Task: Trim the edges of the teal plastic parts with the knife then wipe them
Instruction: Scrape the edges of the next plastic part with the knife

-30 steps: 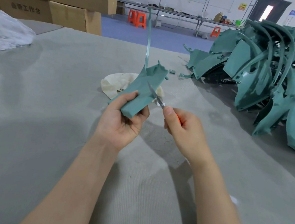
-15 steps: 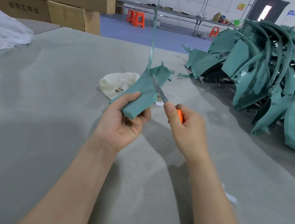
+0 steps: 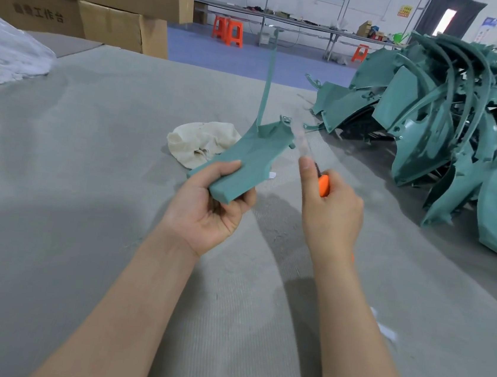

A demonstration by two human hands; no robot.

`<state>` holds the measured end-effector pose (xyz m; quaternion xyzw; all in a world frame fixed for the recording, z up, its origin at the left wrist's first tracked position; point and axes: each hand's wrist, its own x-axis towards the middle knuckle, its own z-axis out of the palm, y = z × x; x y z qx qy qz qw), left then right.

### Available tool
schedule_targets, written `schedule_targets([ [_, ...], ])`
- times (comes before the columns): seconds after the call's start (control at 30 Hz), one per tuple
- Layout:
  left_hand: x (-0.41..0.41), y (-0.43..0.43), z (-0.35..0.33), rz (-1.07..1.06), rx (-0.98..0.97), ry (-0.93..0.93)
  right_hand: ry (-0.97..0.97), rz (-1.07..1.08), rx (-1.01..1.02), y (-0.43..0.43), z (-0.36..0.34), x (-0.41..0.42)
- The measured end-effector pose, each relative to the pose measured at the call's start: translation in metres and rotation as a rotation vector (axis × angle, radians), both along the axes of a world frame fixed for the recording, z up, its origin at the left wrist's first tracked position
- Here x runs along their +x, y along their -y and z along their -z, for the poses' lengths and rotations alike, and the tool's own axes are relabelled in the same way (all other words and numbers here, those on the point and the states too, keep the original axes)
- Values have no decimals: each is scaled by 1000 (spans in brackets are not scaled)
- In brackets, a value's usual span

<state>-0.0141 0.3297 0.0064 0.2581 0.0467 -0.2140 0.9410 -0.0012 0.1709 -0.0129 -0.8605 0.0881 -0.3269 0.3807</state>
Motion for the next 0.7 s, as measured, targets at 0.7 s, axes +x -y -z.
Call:
schedule_targets([
  [0.7, 5, 4, 9, -214, 217, 265, 30, -452, 712, 1, -21, -16],
])
